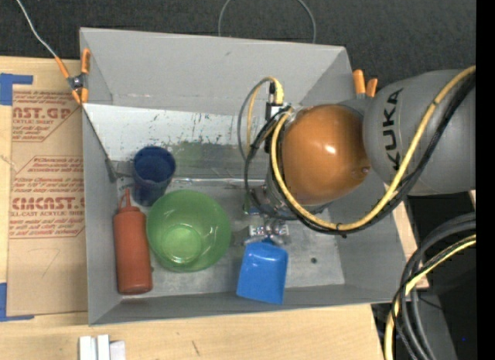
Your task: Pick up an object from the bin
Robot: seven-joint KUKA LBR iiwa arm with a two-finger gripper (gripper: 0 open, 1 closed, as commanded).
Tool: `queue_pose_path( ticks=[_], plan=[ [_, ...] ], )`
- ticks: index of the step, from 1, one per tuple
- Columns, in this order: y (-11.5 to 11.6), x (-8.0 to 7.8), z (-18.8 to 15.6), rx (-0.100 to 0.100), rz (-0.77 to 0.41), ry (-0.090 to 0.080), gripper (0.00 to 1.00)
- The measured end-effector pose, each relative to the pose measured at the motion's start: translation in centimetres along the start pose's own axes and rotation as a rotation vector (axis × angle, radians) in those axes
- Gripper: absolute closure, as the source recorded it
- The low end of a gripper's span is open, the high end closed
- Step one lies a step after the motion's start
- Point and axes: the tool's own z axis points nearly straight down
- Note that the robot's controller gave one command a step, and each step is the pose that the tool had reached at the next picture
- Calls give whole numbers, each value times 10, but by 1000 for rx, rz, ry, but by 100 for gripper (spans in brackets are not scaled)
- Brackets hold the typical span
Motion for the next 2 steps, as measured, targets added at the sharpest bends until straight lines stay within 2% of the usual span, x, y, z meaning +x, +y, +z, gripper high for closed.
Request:
queue_pose_path(
  ticks=[1,2],
  plan=[
    [6,3,-59,5,-39,-2,100],
    [-6,-9,-143,7,-38,-4,100]
  ],
)
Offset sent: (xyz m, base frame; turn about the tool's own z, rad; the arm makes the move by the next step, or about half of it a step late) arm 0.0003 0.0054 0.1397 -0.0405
